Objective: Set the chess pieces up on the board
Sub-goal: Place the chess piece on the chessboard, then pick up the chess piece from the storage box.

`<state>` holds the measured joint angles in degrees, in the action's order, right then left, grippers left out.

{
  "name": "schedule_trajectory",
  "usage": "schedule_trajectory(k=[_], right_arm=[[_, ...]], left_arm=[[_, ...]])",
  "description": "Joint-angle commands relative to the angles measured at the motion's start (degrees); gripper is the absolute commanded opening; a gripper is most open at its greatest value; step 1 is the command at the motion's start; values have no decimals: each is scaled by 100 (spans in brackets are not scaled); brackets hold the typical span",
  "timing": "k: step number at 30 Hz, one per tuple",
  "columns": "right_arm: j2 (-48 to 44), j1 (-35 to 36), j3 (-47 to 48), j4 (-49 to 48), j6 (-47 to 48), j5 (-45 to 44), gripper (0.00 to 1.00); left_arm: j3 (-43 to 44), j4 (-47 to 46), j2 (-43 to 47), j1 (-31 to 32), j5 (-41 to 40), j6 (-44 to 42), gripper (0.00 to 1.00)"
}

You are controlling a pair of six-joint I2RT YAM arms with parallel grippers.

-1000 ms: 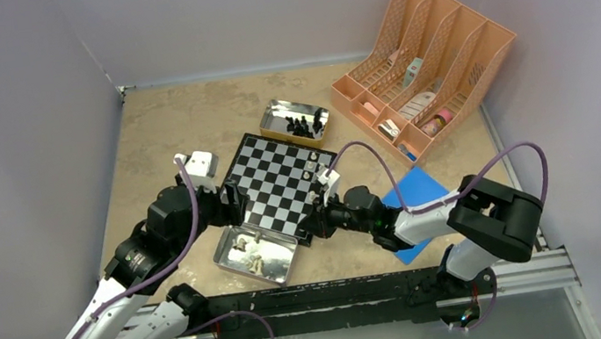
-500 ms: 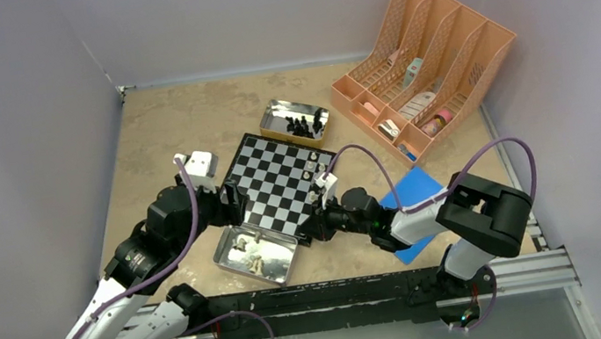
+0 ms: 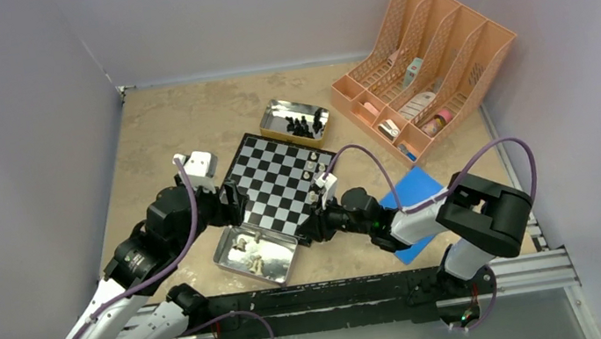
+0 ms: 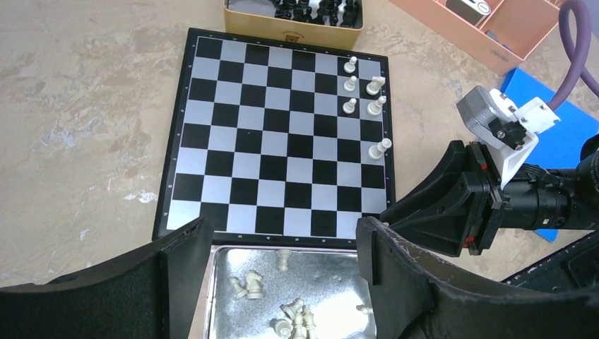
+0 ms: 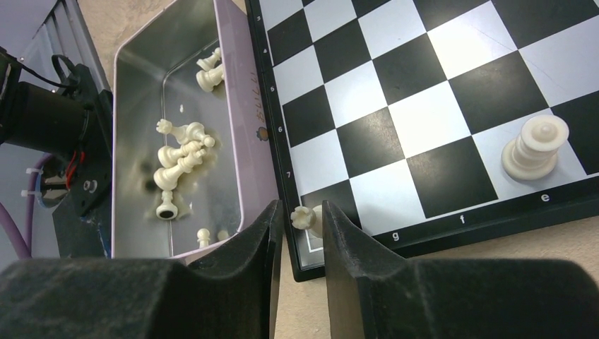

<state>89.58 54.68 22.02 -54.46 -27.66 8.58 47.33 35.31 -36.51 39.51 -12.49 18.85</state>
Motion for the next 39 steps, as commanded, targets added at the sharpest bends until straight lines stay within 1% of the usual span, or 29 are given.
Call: schedule_trajectory(k=[1,5,10,14,19,21,23,25,30,35,39], right_arm=[[-261,-18,90,-129,37,14,30],[-691,-18,259,399,132,-54,32],[-1318,-18,684,1197,485,-394,35],[-1437,-4,1180,1771,1139,-445,36],[-1051,221,2127,2649,2280,-548,36],[-979,401,2377,2667,2643,-656,36],[-841,594,2613,2637,3270,-451,37],[-554,836,2975,2903,3917,-277,37],[448,1486,4103,4076,5339,-485,38],[1265,1657,4763,4805,6125,-712,38],[1729,1735,5126,5238,6698,-1239,39]], left_arm=[[22,-174,41,-22,-91,-48,74],[33,-167,50,-22,-95,-57,74],[73,-140,116,-22,-126,-6,74],[169,-51,330,-17,-375,112,74],[506,178,734,-18,-358,246,74],[671,260,860,-19,-223,286,74],[818,321,1005,-18,-147,378,74],[960,351,1187,-21,-55,435,74],[1230,476,1634,-14,45,592,73],[1419,652,1938,-17,-8,688,72],[1511,760,2053,-21,-60,686,72]])
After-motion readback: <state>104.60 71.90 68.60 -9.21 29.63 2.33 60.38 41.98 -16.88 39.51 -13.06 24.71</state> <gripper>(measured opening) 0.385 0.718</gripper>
